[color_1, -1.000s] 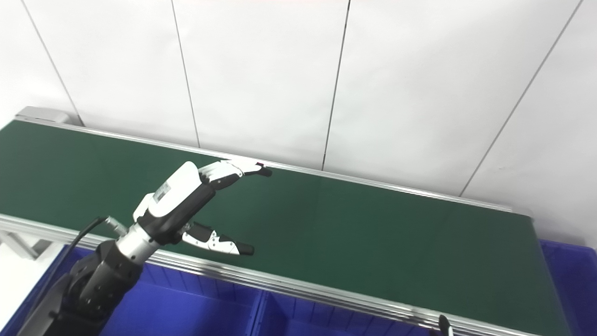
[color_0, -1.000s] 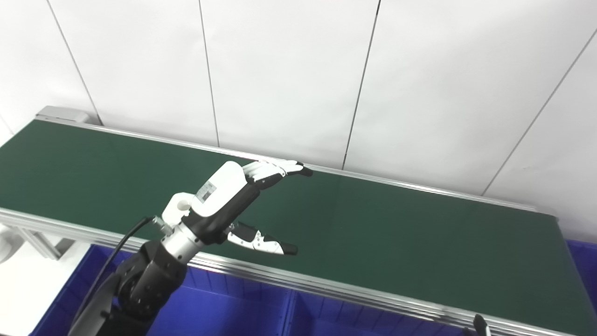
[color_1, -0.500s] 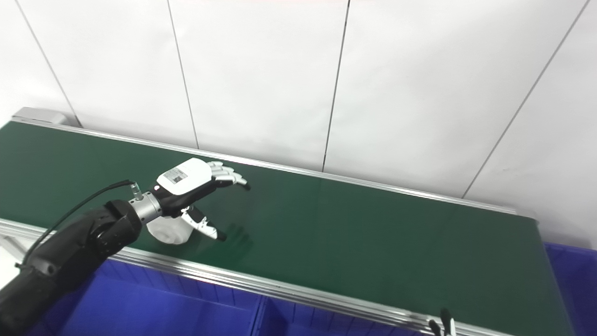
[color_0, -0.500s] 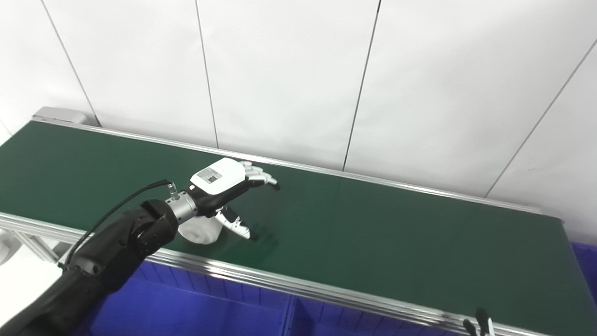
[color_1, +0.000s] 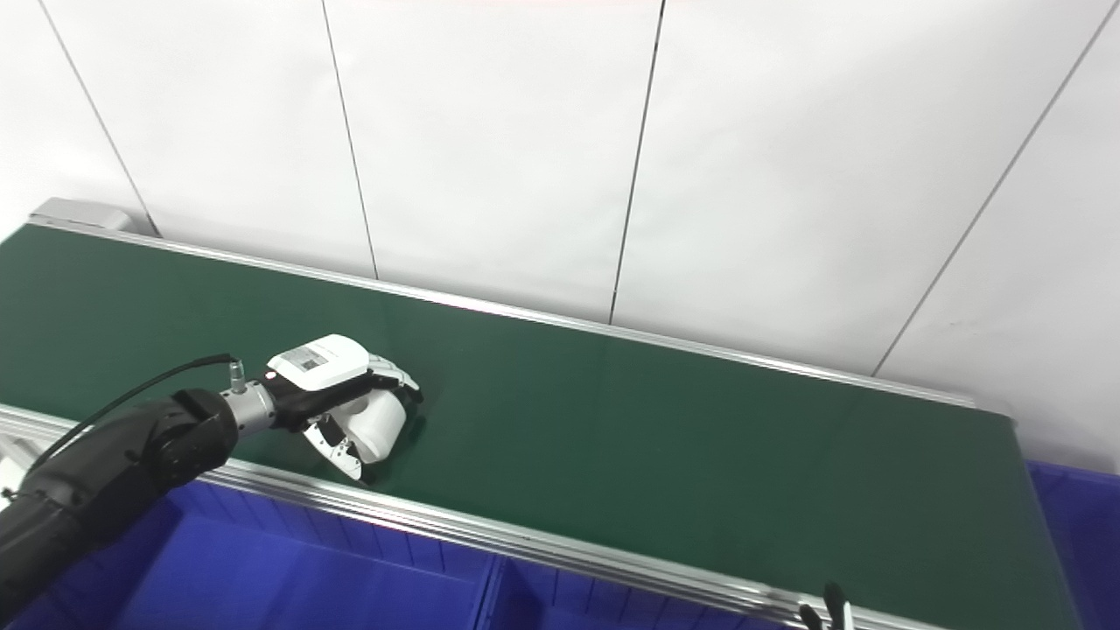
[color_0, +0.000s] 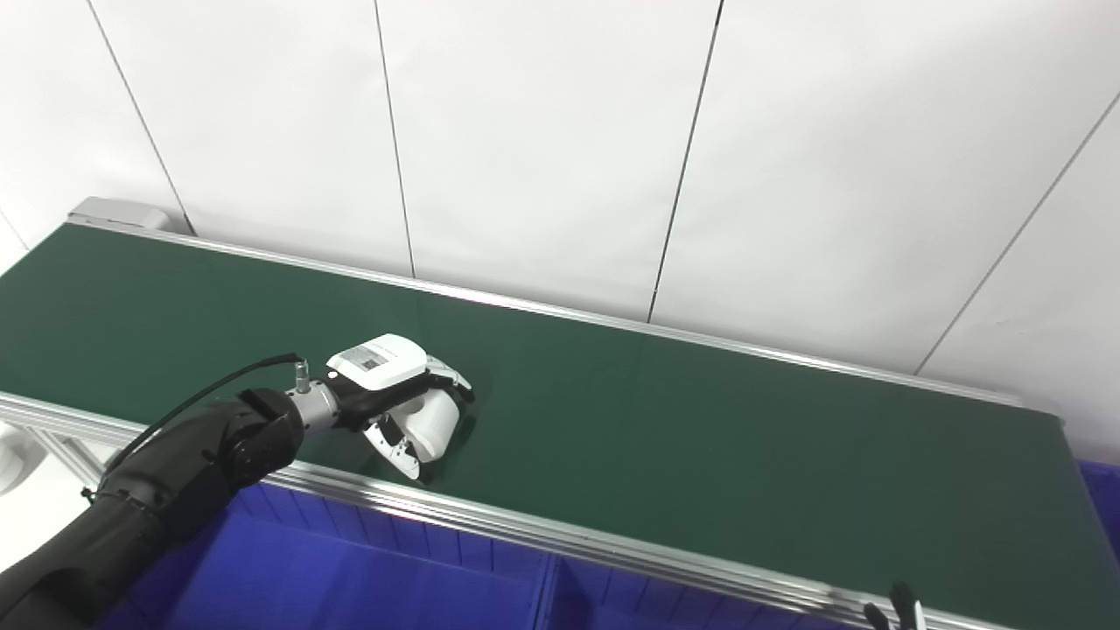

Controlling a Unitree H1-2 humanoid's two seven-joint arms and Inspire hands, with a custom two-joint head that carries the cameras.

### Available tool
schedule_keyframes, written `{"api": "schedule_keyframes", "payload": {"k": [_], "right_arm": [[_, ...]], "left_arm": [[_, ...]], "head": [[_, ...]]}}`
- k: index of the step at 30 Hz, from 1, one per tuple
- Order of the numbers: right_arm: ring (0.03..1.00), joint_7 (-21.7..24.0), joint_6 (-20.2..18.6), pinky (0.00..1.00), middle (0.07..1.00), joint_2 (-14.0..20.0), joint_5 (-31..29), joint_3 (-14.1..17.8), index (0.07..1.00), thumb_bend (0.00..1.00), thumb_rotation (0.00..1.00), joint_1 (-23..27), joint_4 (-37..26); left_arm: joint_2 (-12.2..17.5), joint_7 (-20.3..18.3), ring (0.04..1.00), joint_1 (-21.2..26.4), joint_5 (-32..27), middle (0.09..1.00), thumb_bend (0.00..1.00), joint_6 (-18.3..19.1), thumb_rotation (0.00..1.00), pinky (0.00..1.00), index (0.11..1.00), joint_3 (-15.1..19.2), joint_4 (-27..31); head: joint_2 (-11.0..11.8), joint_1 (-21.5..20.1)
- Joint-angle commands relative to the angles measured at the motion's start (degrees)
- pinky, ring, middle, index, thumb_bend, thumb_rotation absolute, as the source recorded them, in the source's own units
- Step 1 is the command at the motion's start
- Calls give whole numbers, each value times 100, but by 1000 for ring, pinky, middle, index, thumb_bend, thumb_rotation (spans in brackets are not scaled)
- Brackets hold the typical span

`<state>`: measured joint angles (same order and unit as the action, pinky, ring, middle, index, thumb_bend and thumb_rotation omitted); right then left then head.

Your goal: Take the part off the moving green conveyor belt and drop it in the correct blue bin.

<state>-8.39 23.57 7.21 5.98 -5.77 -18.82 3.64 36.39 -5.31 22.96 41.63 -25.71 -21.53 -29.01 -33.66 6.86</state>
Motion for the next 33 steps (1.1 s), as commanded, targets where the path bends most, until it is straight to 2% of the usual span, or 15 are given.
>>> {"api": "schedule_keyframes", "payload": {"k": [1,2,3,5,7,8,10,11,12,14,17,20,25,31,33], "right_arm": [[928,31,335,860,1000,26,-40,17,1000,735,1000,-31,-216],[929,46,335,863,1000,28,-58,19,1000,739,1000,-38,-223],[929,73,335,863,1000,30,-88,23,1000,739,1000,-46,-231],[931,122,335,865,1000,33,-134,31,1000,745,1000,-57,-243],[936,138,335,867,1000,32,-121,43,1000,749,1000,-63,-253],[930,134,335,858,1000,28,-95,51,1000,749,1000,-65,-257],[922,124,335,854,1000,19,-70,64,1000,746,1000,-71,-272],[921,128,335,854,1000,21,-59,66,1000,746,1000,-76,-276],[919,130,335,852,1000,21,-50,68,1000,748,1000,-80,-278],[919,111,335,848,1000,16,-14,76,1000,744,1000,-88,-277],[913,97,335,850,1000,-8,-1,90,1000,739,1000,-99,-288],[911,122,335,845,1000,-12,-29,89,1000,747,1000,-102,-299],[909,201,335,837,1000,-19,-120,103,1000,774,995,-102,-309],[907,259,334,823,1000,-14,-126,152,1000,771,994,-95,-358],[907,318,328,818,1000,9,-157,189,1000,765,993,-82,-424]], "left_arm": [[109,59,844,217,53,831,894,-11,384,789,780,23,-101],[95,100,835,215,80,826,901,-20,368,773,776,12,-144],[69,328,834,206,244,825,902,1,366,772,776,-10,-193],[26,727,782,192,543,788,909,92,333,706,752,-61,-248],[-44,1189,727,192,776,750,887,125,265,652,734,-84,-366],[-81,1419,636,199,850,683,887,101,176,578,689,-89,-449],[-173,1924,540,218,878,601,858,-51,57,499,620,-83,-652],[-223,2029,534,239,804,596,855,-89,50,495,616,-93,-756],[-255,2101,497,257,748,538,693,-110,25,463,561,-111,-833],[-331,2168,438,270,424,483,558,-119,5,399,517,-156,-928],[-365,2180,386,243,158,452,522,-120,0,319,517,-181,-867],[-320,2097,377,208,68,445,519,-120,0,311,519,-198,-666],[-162,1705,384,146,55,449,519,-117,0,317,520,-139,-142],[113,1108,404,-6,-3,463,522,-90,0,329,509,58,891],[218,765,404,-102,-129,463,522,-9,0,329,509,198,1484]], "head": [[-13,14],[-13,14],[-18,14],[-21,6],[-27,4],[-27,4],[-36,-3],[-47,-8],[-47,-8],[-52,-16],[-64,-32],[-75,-24],[-111,-5],[-245,75],[-459,219]]}}
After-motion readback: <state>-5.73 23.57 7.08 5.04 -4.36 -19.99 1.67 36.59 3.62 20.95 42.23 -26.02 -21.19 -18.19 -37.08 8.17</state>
